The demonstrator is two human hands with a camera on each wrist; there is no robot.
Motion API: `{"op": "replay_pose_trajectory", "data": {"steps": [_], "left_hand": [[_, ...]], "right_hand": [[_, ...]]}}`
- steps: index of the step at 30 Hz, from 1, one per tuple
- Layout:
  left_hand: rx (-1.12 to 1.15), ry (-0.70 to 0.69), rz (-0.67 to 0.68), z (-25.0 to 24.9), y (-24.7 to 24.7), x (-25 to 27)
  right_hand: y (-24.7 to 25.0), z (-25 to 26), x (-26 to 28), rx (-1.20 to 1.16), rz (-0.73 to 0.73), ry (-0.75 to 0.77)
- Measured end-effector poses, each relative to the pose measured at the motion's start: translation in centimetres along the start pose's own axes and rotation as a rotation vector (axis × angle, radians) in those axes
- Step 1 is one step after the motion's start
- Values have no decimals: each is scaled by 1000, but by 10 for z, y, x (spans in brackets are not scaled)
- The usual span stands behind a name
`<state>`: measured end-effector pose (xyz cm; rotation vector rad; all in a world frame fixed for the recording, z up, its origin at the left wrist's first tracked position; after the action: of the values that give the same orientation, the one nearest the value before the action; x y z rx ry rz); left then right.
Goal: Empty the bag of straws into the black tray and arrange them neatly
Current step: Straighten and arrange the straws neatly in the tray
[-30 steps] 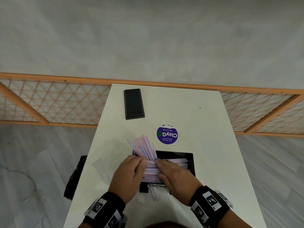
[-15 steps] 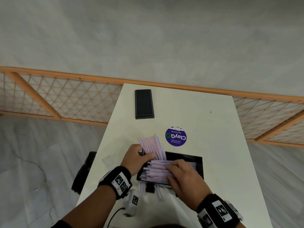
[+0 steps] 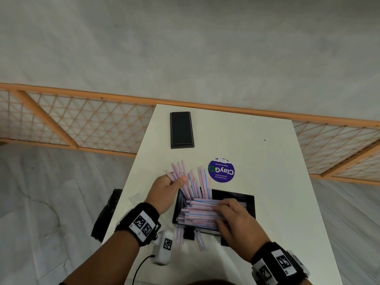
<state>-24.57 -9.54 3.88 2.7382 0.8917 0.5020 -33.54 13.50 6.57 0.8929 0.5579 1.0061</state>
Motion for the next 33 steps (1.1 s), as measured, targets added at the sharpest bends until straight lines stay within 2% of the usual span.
{"op": "replay_pose_trajectory", "data": {"steps": [3,6,13,16,19,24,26,29,33], "left_hand": [[131,-35,13,-24,6,6],[269,4,-16,-34,13,8],[376,-93,-128,-80,47,26],[370,-169,-120,-106,50,41],[404,-177,-67,-120,34,54],[570,-41,31,-112,-22,64],[673,49,53,-97,-40,63],[703,164,76,-74,-54,61],[625,234,-97,-41,-31,59]], "right_hand": [[6,0,-1,-17,-15,3],[13,1,-3,-21,-34,0],[40,18,-9,-38,-69,20],[54,32,-12,-50,-100,47],[64,45,-16,-68,-123,67],[54,51,-30,-87,-44,81],[40,42,-36,-47,-2,56],[20,15,-45,78,99,-31],[0,-16,-44,161,242,-78]]}}
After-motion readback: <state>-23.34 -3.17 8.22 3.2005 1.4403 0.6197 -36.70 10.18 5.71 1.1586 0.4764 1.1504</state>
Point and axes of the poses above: each hand's wrist, its own x-axis away from the middle knuckle, its own y-axis out of the back of the hand, z = x × y, the point moved 8 cm from there along -x, towards the middle knuckle
